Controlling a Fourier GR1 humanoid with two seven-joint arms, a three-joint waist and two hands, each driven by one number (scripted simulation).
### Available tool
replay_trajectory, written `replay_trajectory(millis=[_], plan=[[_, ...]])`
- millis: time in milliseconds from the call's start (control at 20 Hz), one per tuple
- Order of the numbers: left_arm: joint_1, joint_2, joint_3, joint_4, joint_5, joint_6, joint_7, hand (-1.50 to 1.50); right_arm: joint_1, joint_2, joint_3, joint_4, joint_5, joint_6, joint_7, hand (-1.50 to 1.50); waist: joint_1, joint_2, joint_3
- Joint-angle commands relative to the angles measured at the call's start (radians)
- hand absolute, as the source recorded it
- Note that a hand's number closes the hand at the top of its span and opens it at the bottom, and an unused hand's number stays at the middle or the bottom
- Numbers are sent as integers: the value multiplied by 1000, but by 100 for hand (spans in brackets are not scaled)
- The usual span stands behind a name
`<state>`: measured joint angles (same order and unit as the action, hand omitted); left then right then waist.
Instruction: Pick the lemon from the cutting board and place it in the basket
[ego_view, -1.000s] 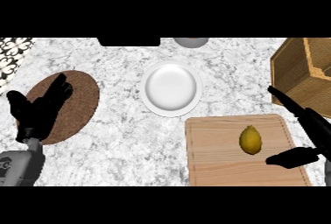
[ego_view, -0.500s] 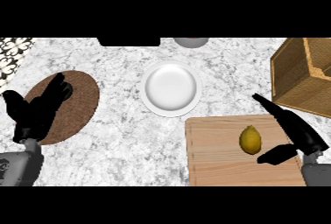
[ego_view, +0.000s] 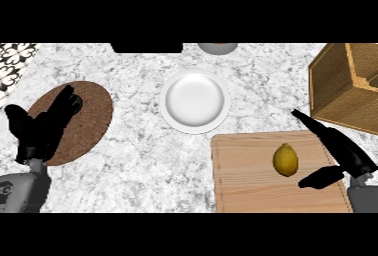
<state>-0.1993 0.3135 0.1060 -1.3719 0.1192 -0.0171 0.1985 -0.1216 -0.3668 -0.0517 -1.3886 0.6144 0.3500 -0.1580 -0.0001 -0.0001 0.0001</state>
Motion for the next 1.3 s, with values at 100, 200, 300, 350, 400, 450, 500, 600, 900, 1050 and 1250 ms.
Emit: replay_trajectory(millis=[100,200,300,350,400,450,500,600,900,1050,1250], plan=[[-71,-20,19,39,-23,1,12,0,49,29,7,-50,-10,24,-49,-150,-4,0,0],[-3,-32,15,-38,-40,6,36,0,32,-4,-22,2,-6,45,-96,-150,0,0,0],[50,14,50,-55,-11,-53,11,0,60,-6,-13,32,7,24,-152,-150,2,0,0],[-13,-13,29,-11,-25,-44,24,0,96,47,45,-96,39,24,-61,-150,-3,-1,0],[-28,-32,30,-35,-50,-10,50,0,57,39,7,-35,45,13,-66,-150,-1,0,0],[5,3,72,-10,-14,-60,17,0,83,62,32,-92,54,7,-38,-150,-1,0,0],[75,-40,23,-90,-38,-36,9,0,80,57,36,-13,102,-62,-83,-150,2,-1,0],[-53,-69,15,59,-86,12,-6,0,58,55,22,-15,91,-24,-48,-150,-3,1,0],[-8,-54,54,-27,-42,-38,35,0,48,98,55,-56,157,-40,22,-150,0,0,0],[-21,-43,53,-44,-65,-32,48,0,-22,84,65,60,201,-65,-30,150,2,0,0],[-7,-77,32,-62,-93,-2,51,0,-1,86,118,80,279,-94,-45,150,1,0,0]])
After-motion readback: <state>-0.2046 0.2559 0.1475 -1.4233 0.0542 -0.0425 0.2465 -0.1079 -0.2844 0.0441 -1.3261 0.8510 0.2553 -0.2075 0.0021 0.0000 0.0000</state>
